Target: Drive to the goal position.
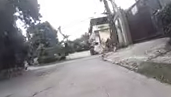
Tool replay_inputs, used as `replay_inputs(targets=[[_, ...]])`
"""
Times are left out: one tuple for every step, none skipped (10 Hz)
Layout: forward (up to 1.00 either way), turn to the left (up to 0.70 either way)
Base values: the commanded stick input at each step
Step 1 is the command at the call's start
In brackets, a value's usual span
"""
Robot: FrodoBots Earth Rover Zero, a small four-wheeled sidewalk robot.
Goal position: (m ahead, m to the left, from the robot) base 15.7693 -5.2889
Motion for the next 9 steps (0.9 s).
replay_inputs(targets=[[0.50, 0.00], [0.50, 0.00], [0.50, 0.00], [0.50, 0.00], [0.50, 0.00], [0.50, 0.00], [0.50, 0.00], [0.50, 0.00], [0.50, 0.00]])
